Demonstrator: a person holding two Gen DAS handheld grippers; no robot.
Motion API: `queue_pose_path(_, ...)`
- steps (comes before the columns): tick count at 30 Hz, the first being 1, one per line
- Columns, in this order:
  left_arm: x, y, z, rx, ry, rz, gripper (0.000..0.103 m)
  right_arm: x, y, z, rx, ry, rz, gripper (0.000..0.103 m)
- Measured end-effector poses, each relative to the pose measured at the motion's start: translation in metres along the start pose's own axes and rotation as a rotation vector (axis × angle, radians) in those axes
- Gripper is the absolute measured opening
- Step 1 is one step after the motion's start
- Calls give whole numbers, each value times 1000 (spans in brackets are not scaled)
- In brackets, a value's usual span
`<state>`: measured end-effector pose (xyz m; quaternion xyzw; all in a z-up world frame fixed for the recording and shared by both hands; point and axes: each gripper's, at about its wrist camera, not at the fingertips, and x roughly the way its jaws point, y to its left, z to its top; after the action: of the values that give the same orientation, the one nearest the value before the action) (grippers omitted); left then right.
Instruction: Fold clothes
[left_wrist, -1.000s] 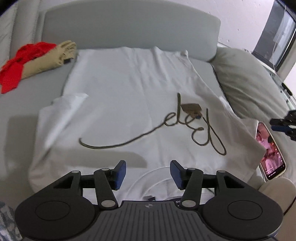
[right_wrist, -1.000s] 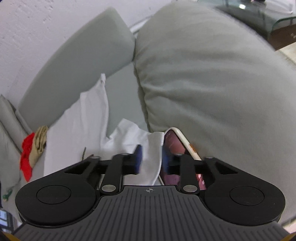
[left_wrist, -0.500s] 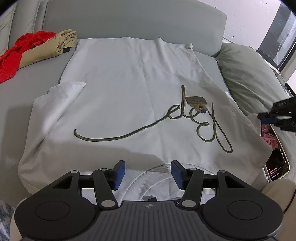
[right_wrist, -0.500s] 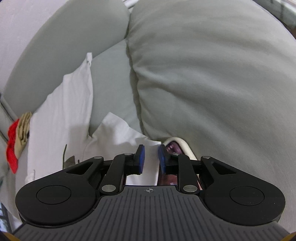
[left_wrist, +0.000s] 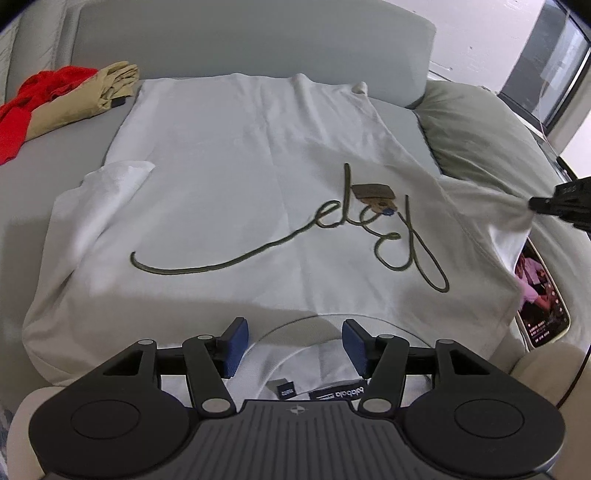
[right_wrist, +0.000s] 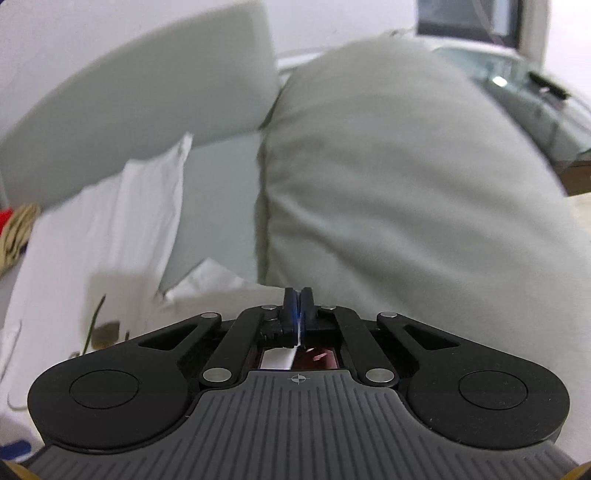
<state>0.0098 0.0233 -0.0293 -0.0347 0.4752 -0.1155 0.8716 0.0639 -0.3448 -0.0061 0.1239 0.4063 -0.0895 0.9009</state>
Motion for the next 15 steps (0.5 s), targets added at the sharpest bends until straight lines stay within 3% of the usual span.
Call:
queue_pose_path(3, 1, -3, -1, 21, -2, -1, 56, -15, -9, -2, 45, -41, -28, 0)
queue_pose_path(7, 0, -5, -2, 33, -4, 3, 56, -17, -17, -2, 67, -22, -42, 3)
queue_pose_path(8, 0, -5, -2, 36, -4, 4, 56, -14, -19, -1, 79, -1, -40, 16)
queue_pose_path(11, -2, -7, -3, 47, -6, 2, 57, -9, -24, 2, 132, 57, -38, 35)
queue_pose_path(15, -3, -13, -1, 67, -8, -8, 56, -23, -28, 5, 211, -45, -22, 45)
